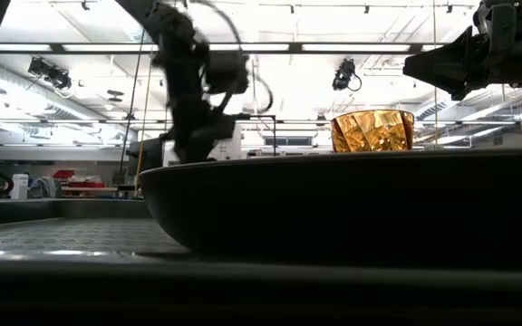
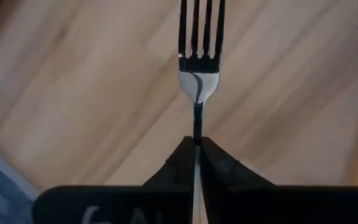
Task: Pick and place plate/cup/fork/spoon on tray
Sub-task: Put the orange fork on the black tray, on the left side of the black plate
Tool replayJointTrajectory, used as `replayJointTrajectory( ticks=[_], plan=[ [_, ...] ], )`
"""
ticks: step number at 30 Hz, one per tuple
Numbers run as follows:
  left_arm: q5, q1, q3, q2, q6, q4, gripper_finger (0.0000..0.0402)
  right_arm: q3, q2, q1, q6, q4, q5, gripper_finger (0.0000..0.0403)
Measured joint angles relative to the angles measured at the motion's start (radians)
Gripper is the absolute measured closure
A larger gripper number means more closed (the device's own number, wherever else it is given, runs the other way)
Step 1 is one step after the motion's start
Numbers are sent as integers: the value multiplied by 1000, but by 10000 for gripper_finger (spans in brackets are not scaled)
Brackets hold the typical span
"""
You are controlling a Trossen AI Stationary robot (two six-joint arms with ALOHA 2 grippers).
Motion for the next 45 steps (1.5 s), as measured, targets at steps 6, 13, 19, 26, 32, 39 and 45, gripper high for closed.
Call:
replayJointTrajectory(
  ticks=[6,13,19,26,32,39,45],
  plan=[
    [1,-97,194,-2,-146,-154,390,0,0,0,0,0,0,266],
    [-24,-366,215,-2,-495,-160,390,0,0,0,0,0,0,266],
    [-126,-556,216,12,-876,-169,390,0,0,0,0,0,0,266],
    [-124,-680,216,105,-1223,-176,390,0,0,0,0,0,0,266],
    [-56,-733,215,170,-1444,-180,390,0,0,0,0,0,0,266],
    [-26,-786,216,203,-1624,-132,390,0,0,0,0,0,0,266],
    [-8,-851,216,233,-1759,-118,390,0,0,0,0,0,0,266]
  ],
)
